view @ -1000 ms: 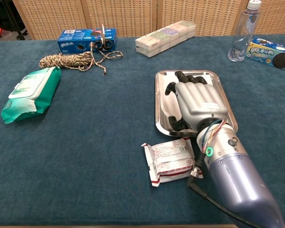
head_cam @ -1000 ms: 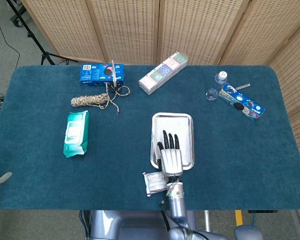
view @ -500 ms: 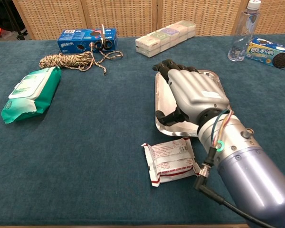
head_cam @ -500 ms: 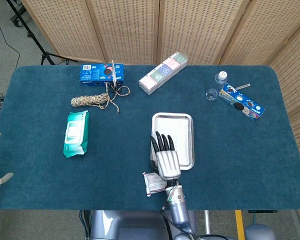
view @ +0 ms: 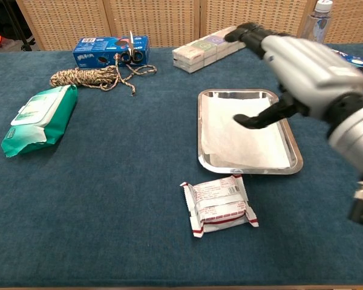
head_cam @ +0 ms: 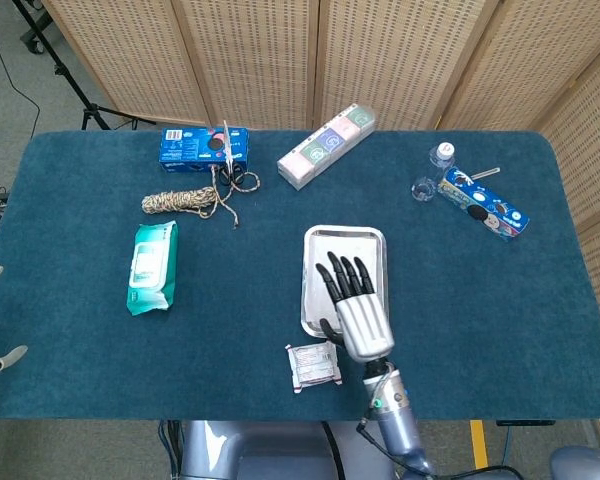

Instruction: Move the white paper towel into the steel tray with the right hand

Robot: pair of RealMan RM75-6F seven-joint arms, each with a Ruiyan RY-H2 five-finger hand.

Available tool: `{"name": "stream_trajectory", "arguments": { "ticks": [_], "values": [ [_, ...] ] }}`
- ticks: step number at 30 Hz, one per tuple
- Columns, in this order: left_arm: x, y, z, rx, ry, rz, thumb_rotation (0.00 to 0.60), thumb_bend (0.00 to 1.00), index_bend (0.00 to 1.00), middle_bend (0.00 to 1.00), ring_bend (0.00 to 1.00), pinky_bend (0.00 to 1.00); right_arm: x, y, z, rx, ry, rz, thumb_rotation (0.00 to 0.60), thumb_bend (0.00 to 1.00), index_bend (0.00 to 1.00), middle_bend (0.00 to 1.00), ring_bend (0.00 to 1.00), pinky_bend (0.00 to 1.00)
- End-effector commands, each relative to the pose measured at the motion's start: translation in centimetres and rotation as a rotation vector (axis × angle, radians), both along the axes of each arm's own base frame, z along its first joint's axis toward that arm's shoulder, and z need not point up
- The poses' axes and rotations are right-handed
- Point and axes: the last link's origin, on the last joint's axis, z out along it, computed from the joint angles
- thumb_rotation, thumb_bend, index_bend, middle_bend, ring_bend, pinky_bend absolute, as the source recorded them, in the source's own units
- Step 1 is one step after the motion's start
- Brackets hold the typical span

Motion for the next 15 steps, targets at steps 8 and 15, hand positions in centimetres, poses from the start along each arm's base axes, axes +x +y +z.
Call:
{"name": "stream_trajectory", "arguments": {
  "ticks": [8, 15],
  "values": [
    [0.1, 0.2, -0.4, 0.066, 0.062, 0.005, 0.6, 0.0, 0.0, 0.0, 0.0, 0.0, -13.1, 3.4, 10.6, -0.135, 0.058, 0.043, 0.6, 0.0, 0.07, 0.0, 0.0, 0.0],
    [0.2, 0.2, -0.8, 0.098, 0.084, 0.019, 0.6, 0.0, 0.0, 0.0, 0.0, 0.0, -19.5, 5.7, 14.8, -0.248, 0.089, -0.078, 0.6, 0.0, 0.07, 0.0, 0.0, 0.0]
  ]
}}
